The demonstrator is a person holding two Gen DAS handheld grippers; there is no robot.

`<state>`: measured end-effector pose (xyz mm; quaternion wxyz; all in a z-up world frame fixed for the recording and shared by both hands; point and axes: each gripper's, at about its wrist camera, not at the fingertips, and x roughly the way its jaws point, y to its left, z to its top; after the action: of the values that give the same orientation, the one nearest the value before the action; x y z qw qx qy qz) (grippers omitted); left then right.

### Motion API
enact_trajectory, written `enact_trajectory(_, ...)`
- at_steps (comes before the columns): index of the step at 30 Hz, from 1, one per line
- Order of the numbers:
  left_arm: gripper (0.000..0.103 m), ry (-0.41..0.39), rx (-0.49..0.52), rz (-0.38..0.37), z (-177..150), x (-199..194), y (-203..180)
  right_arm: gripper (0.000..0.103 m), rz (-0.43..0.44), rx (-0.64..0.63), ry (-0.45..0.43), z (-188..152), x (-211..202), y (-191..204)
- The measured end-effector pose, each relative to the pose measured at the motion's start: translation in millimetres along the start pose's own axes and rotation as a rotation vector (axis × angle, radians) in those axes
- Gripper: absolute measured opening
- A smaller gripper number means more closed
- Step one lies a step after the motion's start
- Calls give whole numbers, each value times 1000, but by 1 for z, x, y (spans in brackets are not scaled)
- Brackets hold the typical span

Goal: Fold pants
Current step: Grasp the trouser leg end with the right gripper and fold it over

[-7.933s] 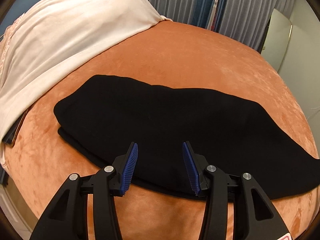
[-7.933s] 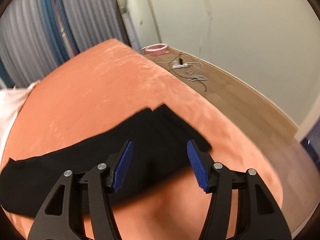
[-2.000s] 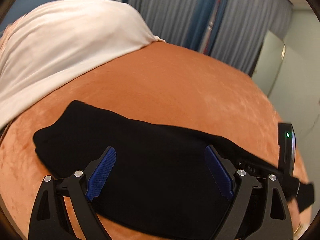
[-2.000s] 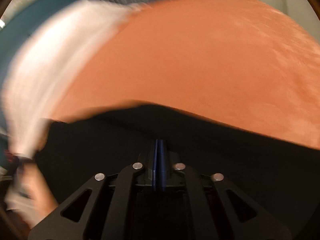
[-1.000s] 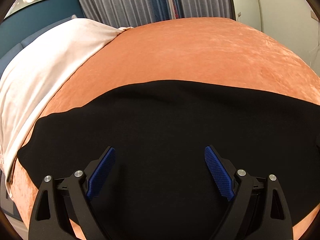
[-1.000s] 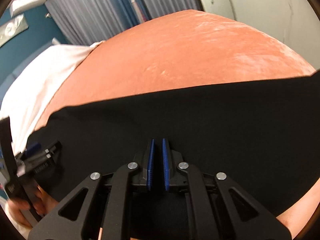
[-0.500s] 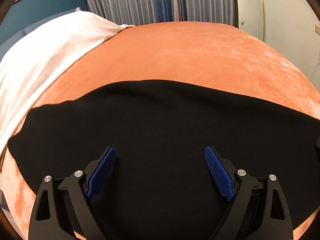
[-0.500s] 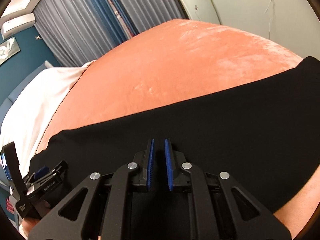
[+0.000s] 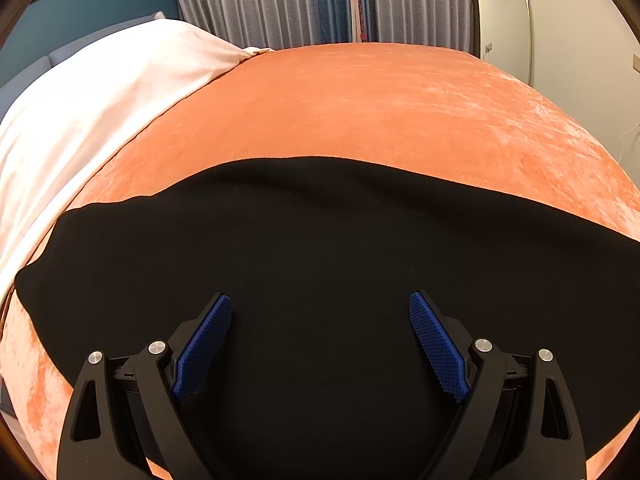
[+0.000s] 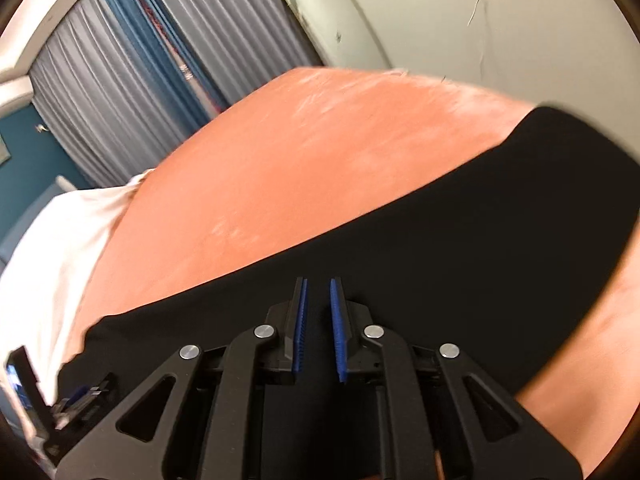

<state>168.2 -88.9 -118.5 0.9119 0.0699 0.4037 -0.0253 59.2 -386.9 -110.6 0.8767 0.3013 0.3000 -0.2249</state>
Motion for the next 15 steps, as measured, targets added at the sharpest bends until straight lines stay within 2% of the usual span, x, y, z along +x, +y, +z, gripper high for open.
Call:
enact_trajectory(1,88,0,3,2,0,0,-1,14,26,49,44,-1,7,-10)
enact_trajectory(2,88,0,6,4,0,0,-1,13,55,86,39,0,4,-15)
enact_trajectory(5,88,-7,7,1,0,-2,-1,17,48,76,-47,5,-27,-23)
enact_trajectory(7,88,-17,-12,-24,1,-4,3,17,52,92,-116,9,-56,-42)
enact_trajectory(8,88,-35,-33,-43,1,-10,9,23,48,107,-143,12,-67,-52)
enact_trajectory(9,88,-54,-54,-56,1,-15,14,39,29,114,-168,12,-79,-65)
enact_trajectory(11,88,-88,-104,-99,1,-29,29,56,-60,105,-213,12,-106,-97)
enact_trajectory(15,88,-104,-201,-136,-2,-52,68,56,-121,145,-174,26,-109,-150)
